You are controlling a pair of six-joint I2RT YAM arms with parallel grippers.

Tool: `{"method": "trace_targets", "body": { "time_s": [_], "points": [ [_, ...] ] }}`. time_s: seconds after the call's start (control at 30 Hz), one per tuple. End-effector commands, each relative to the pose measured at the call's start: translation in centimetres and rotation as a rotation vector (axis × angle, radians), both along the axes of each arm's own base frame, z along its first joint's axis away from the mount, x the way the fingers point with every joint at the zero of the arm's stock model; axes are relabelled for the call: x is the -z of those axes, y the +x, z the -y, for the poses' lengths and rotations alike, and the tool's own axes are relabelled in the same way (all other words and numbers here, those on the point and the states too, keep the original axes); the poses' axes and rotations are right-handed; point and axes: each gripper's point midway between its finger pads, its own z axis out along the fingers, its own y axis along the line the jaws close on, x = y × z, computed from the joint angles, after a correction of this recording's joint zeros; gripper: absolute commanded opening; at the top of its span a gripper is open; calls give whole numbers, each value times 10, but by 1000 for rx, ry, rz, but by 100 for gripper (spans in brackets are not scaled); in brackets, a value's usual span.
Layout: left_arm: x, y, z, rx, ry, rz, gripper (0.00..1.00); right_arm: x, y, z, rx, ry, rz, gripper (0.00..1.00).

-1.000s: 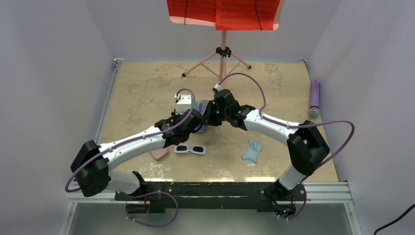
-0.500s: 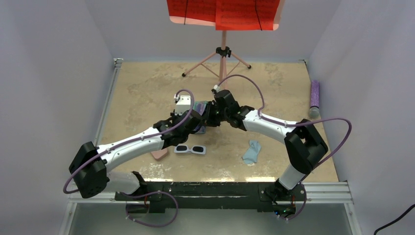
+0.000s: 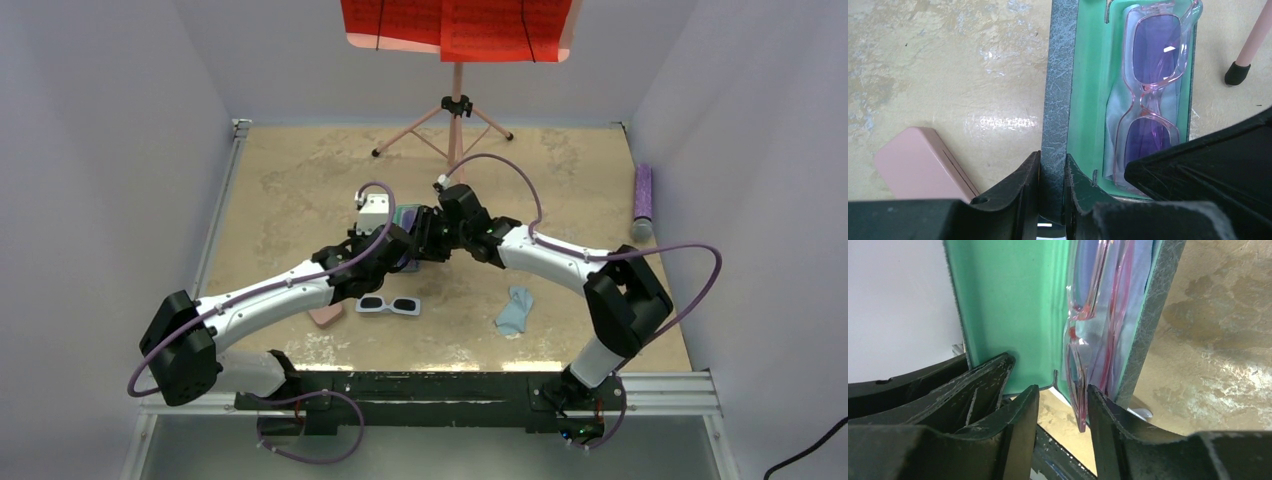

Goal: Organize the sunglasses

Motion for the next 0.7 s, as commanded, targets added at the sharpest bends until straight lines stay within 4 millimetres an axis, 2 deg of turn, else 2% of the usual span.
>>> {"method": "trace_targets", "body": {
  "time_s": [0.0, 0.37, 0.53, 0.67],
  "points": [
    [-23, 12, 0, -48, -47, 90, 0, -31, -1, 7, 2, 5, 68, 48],
    [-32, 9, 0, -16, -56, 95, 0, -46, 10, 43, 119, -52, 180, 59],
    [-34, 5, 2, 41, -55, 97, 0, -41, 14, 51, 102, 127, 164, 60],
    [-24, 7, 0, 38, 4, 69, 0, -22, 11, 50, 76, 141, 102, 59]
  ]
}}
